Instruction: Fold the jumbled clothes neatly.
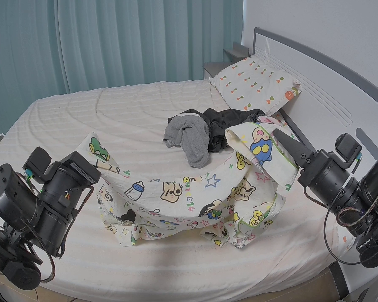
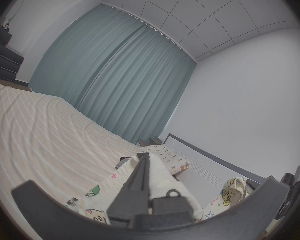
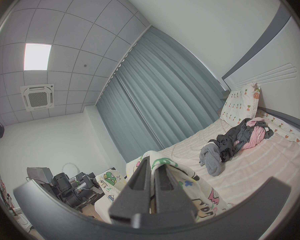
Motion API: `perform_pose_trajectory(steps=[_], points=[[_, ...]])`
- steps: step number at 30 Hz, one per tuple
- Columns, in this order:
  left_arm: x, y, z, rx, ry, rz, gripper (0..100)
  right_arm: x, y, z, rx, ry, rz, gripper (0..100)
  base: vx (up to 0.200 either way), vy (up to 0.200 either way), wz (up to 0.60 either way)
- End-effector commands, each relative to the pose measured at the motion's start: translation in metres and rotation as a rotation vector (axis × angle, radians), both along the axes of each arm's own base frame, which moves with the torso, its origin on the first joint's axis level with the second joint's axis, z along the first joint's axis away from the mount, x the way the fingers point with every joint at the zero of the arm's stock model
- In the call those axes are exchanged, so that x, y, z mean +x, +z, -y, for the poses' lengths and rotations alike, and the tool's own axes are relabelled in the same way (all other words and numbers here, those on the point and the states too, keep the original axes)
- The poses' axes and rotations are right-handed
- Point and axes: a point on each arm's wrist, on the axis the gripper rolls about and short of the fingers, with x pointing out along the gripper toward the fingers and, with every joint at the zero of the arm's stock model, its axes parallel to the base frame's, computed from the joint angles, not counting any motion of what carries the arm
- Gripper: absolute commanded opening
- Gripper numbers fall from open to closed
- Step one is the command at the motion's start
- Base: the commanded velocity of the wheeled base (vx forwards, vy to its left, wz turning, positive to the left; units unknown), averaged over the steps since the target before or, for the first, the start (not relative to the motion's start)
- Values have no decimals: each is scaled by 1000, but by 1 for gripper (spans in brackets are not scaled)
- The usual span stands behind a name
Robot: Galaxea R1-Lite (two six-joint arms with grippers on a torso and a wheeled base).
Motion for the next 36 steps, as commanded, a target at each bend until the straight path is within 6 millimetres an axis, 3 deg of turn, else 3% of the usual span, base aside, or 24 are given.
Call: perform_pose_trajectory(steps=[1, 6, 25, 30, 36], points=[[1, 4, -4, -15, 17, 23, 0, -2, 3, 1, 11, 1, 14, 0, 0, 200, 0], [1, 6, -4, -16, 19, 32, 0, -2, 3, 1, 12, 2, 15, 0, 0, 200, 0], [-11, 25, -12, -60, 34, 108, 0, -8, 10, 1, 26, 20, 37, 0, 0, 0, 0], [-11, 22, -12, -53, 32, 96, 0, -8, 10, 1, 26, 20, 37, 0, 0, 0, 0], [-10, 21, -11, -53, 31, 91, 0, -8, 9, 1, 25, 20, 35, 0, 0, 200, 0]])
